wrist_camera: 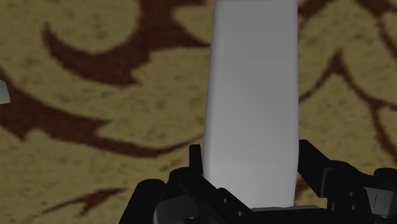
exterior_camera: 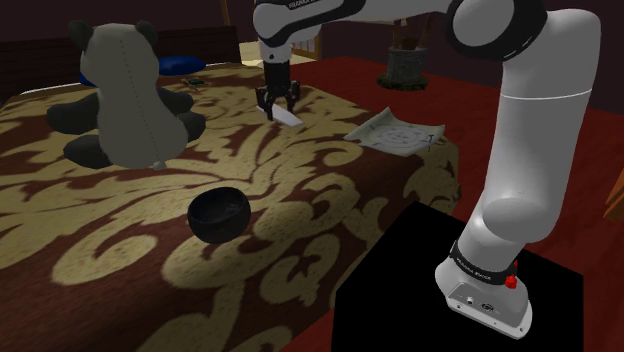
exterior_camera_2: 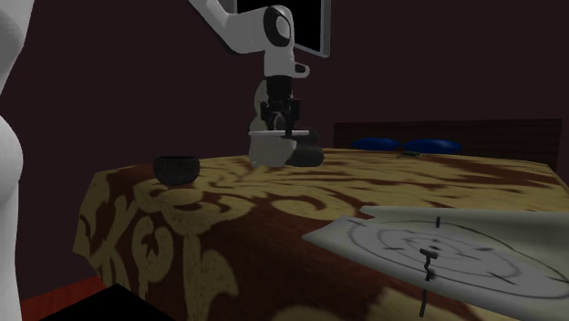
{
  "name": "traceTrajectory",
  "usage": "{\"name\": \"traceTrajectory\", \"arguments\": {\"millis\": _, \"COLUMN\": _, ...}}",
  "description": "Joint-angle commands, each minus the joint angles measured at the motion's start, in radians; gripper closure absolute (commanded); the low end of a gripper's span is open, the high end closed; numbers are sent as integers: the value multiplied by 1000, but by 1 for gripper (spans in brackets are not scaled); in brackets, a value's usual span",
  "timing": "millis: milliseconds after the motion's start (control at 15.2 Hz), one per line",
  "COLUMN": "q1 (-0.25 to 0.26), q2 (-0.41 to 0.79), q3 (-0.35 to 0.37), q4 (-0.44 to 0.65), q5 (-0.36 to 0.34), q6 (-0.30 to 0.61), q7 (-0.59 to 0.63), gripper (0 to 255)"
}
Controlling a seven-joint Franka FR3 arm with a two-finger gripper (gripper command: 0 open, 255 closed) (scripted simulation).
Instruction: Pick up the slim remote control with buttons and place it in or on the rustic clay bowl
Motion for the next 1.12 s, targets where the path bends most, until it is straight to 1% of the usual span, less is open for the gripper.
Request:
{"name": "traceTrajectory", "arguments": {"millis": 0, "q1": 24, "q2": -28, "q3": 14, "q4": -40, "q5": -2, "q6": 12, "q7": 40, "gripper": 255}}
{"name": "traceTrajectory", "arguments": {"millis": 528, "q1": 126, "q2": -84, "q3": 83, "q4": -115, "q5": -12, "q6": 32, "q7": 213, "gripper": 255}}
{"name": "traceTrajectory", "arguments": {"millis": 1056, "q1": 231, "q2": -79, "q3": 157, "q4": -110, "q5": -27, "q6": 29, "q7": 395, "gripper": 255}}
